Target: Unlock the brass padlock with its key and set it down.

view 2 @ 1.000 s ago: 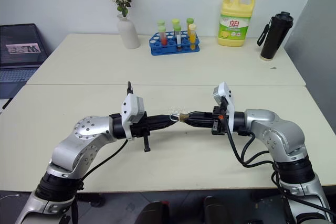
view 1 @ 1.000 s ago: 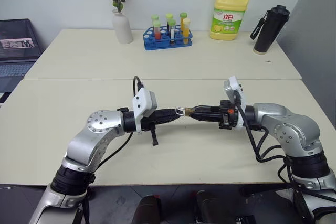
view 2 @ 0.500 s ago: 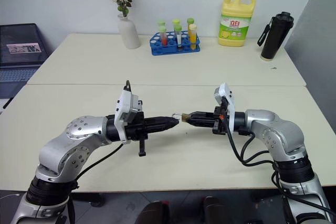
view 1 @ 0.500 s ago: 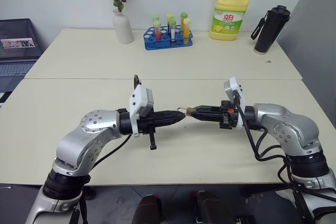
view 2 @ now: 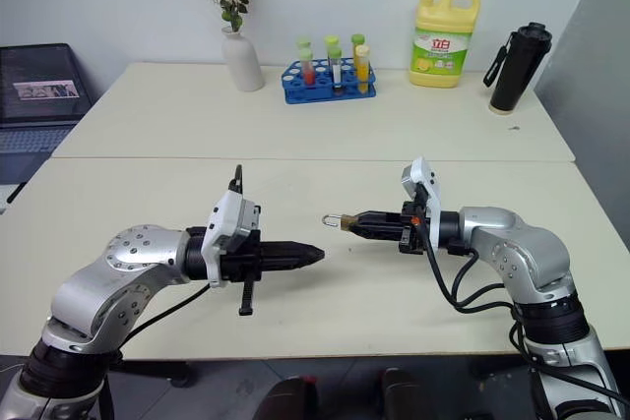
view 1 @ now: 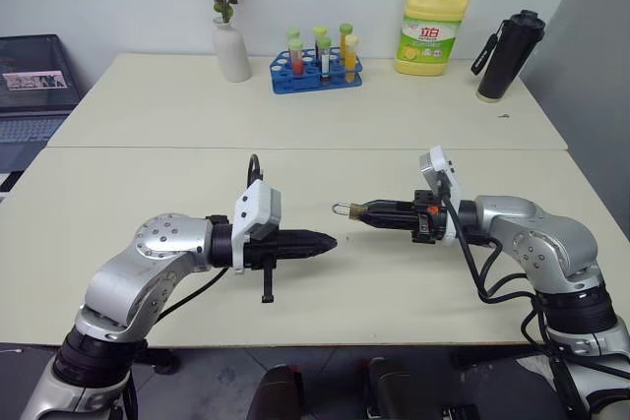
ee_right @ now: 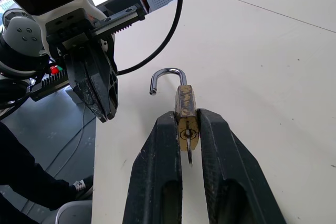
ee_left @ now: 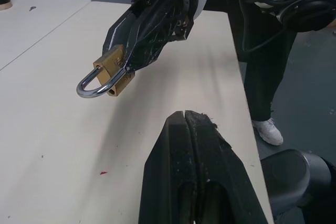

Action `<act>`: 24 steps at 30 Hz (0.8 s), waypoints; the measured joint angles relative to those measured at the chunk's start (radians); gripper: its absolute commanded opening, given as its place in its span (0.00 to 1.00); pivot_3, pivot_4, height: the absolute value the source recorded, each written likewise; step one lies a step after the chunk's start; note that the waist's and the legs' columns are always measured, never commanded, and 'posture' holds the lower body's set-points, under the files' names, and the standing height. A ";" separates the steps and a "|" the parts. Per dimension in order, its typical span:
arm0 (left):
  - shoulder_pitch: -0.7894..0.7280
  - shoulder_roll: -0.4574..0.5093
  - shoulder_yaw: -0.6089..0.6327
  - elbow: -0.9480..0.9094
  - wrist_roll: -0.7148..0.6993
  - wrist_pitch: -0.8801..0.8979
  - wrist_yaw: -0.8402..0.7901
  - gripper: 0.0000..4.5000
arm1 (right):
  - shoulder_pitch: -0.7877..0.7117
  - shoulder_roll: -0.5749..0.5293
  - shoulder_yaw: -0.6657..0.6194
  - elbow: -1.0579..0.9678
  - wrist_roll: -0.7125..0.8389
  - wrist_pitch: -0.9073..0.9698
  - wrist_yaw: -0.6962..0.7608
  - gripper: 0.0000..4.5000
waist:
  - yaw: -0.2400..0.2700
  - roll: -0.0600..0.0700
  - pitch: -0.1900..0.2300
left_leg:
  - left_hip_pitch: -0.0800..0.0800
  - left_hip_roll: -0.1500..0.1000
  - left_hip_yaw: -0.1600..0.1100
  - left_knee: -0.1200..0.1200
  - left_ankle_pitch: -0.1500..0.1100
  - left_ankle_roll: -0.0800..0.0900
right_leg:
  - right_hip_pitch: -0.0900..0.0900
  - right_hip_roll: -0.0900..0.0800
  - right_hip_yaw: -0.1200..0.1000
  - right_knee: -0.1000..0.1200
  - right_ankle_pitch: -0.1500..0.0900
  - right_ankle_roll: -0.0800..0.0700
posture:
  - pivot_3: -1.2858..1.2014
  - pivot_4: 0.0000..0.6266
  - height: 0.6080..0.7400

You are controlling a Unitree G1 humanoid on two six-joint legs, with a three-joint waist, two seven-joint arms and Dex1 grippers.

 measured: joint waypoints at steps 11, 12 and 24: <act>-0.060 -0.121 -0.049 0.091 0.109 -0.082 0.067 0.00 | 0.000 0.000 0.001 -0.001 0.000 0.001 0.008 0.03 | 0.001 0.000 0.000 | 0.000 0.000 0.000 0.000 0.000 0.000 | 0.000 0.000 0.000 0.000 0.000 0.000 | 0.52 0.24 1.00; -0.063 -0.129 -0.049 0.091 0.109 -0.084 0.069 0.00 | 0.000 0.000 0.001 -0.001 0.000 0.002 0.008 0.03 | 0.001 0.000 0.000 | 0.000 0.000 0.000 0.000 0.000 0.000 | 0.000 0.000 0.000 0.000 0.000 0.000 | 0.52 0.24 1.00; -0.089 -0.146 -0.038 0.120 0.102 -0.069 0.079 0.00 | 0.000 0.000 0.001 -0.001 0.000 0.002 0.008 0.03 | 0.001 0.000 0.000 | 0.000 0.000 0.000 0.000 0.000 0.000 | 0.000 0.000 0.000 0.000 0.000 0.000 | 0.52 0.24 1.00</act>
